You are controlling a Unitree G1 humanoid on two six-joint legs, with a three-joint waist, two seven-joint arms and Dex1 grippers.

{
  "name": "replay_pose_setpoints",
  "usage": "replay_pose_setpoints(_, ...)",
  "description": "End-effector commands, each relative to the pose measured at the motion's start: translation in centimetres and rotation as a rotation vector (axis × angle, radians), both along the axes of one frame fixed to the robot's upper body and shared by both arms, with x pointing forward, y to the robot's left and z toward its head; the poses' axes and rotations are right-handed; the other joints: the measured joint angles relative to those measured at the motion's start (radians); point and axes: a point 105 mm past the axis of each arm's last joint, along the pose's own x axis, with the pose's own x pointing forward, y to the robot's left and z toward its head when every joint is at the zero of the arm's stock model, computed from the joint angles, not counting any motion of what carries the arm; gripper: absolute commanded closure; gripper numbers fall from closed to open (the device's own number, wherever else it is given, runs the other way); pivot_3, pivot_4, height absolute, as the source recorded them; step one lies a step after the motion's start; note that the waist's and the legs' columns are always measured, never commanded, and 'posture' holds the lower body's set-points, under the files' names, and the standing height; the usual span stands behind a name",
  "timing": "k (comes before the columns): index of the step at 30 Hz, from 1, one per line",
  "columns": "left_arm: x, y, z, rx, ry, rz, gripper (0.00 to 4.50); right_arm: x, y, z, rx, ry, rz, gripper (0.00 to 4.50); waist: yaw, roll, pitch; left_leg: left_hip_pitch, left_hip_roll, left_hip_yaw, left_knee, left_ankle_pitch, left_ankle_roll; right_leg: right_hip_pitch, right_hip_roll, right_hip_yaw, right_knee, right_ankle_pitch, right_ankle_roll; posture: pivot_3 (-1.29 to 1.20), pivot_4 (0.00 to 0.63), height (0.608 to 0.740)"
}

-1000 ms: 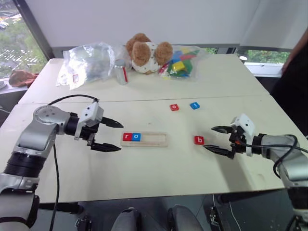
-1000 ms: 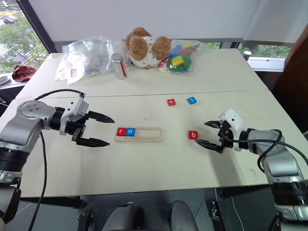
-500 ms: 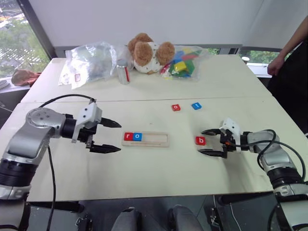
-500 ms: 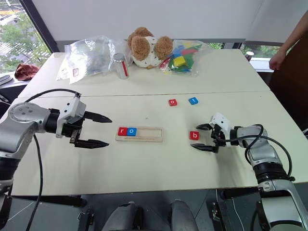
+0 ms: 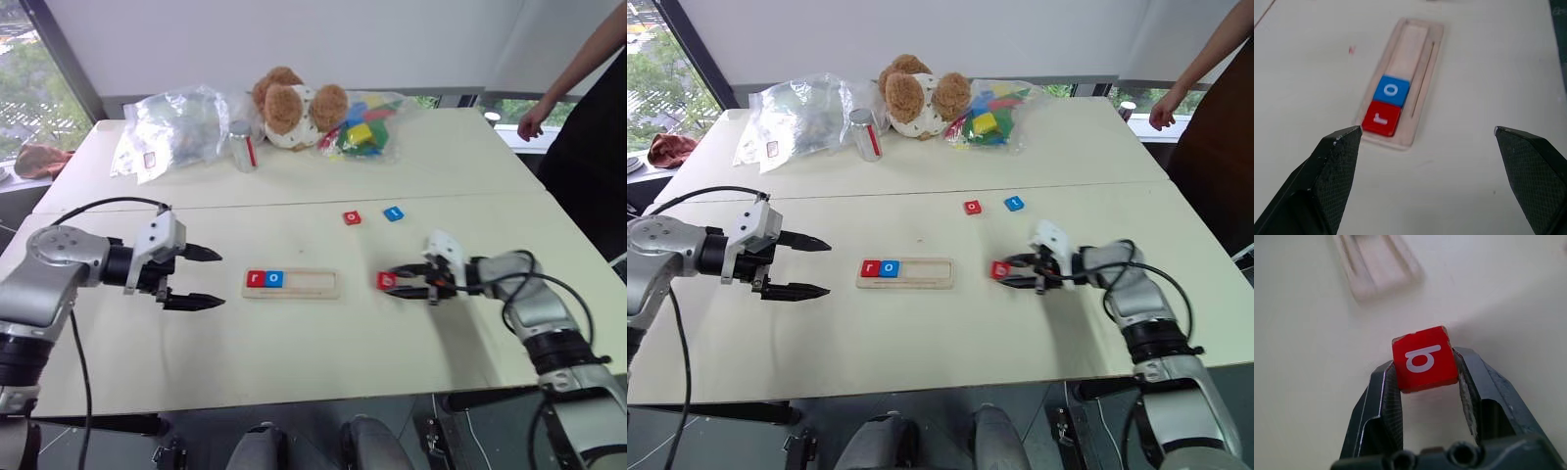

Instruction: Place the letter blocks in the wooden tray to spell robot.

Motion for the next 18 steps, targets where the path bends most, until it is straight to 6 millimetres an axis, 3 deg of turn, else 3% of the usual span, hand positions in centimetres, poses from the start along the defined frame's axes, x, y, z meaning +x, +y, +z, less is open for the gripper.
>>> replay_pose_setpoints(1,-0.2,1.1,0.9,0.027,-0.058,0.008,0.0,0.7,5.5,1.8,-0.001,-0.034,0.043,3.34,-0.004,0.0,0.0,0.0,0.0,0.0,0.0,0.0,0.0,0.0,0.0,0.0,0.0,0.0,0.0,0.0,0.15,0.74)
replay_pose_setpoints(5,-0.1,0.9,1.1,0.02,-0.072,0.009,0.0,1.7,8.6,1.1,-0.037,-0.016,0.051,3.34,0.018,0.0,0.0,-0.001,-0.002,0.0,0.0,0.0,-0.001,0.0,-0.002,-0.001,-0.001,0.0,0.0,0.0,0.15,0.74)
replay_pose_setpoints(11,-0.5,0.5,1.2,0.003,-0.082,0.019,0.0,2.9,9.2,-0.1,-0.093,-0.009,0.04,3.34,0.021,0.0,0.0,-0.004,-0.007,-0.001,0.001,0.002,-0.004,0.0,-0.007,-0.001,-0.003,0.0,0.0,0.0,0.15,0.74)
replay_pose_setpoints(18,-0.9,-0.2,1.4,-0.02,-0.09,0.021,0.0,2.8,9.3,-0.5,-0.101,0.008,0.066,3.34,0.014,0.0,0.0,-0.004,-0.005,0.0,0.0,0.002,-0.004,-0.002,-0.006,-0.002,-0.002,0.0,0.0,0.0,0.15,0.74)
